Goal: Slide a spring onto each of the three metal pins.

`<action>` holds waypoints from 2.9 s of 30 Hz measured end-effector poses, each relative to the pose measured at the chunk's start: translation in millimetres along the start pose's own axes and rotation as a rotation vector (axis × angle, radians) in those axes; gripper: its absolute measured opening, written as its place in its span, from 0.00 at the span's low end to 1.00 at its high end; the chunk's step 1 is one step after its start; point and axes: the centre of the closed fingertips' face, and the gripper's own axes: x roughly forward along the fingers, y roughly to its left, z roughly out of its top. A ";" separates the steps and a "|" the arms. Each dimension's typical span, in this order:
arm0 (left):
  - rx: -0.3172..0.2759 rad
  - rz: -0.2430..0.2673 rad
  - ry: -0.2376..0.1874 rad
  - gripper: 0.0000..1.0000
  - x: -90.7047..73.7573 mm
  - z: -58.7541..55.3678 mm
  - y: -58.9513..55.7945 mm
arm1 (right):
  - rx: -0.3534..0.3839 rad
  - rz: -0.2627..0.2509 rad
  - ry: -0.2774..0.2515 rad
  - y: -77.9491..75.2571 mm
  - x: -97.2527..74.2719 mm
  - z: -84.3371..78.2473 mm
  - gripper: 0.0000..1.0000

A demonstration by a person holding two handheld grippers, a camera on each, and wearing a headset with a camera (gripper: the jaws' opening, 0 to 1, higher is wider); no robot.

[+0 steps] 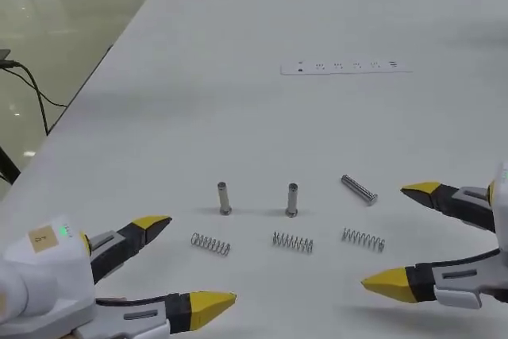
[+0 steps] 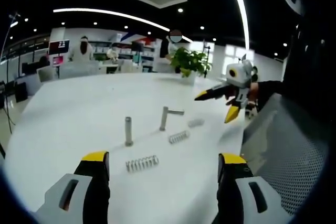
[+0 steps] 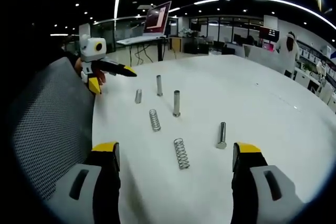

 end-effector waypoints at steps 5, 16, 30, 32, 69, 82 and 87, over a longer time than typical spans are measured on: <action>0.006 0.003 -0.004 0.82 -0.3 4.1 0.3 | -0.017 0.000 0.003 -3.3 -0.8 4.9 0.89; 0.025 0.010 -0.025 0.82 2.9 19.6 3.5 | -0.054 -0.013 -0.006 -19.0 -0.7 23.1 0.88; 0.042 0.001 -0.040 0.82 14.9 33.8 5.3 | -0.086 -0.028 0.001 -40.2 9.2 42.1 0.85; 0.041 -0.001 -0.041 0.82 16.0 34.6 4.6 | -0.086 -0.031 0.006 -43.6 11.3 43.8 0.84; 0.029 -0.019 -0.030 0.79 18.1 29.2 -1.9 | 0.058 -0.076 0.303 -78.8 67.4 11.2 0.39; 0.027 -0.021 -0.028 0.78 17.9 28.0 -2.2 | 0.128 -0.105 0.353 -83.6 74.9 0.6 0.21; 0.027 -0.024 -0.026 0.78 17.9 27.5 -2.5 | 0.147 -0.112 0.372 -84.1 77.7 -3.5 0.16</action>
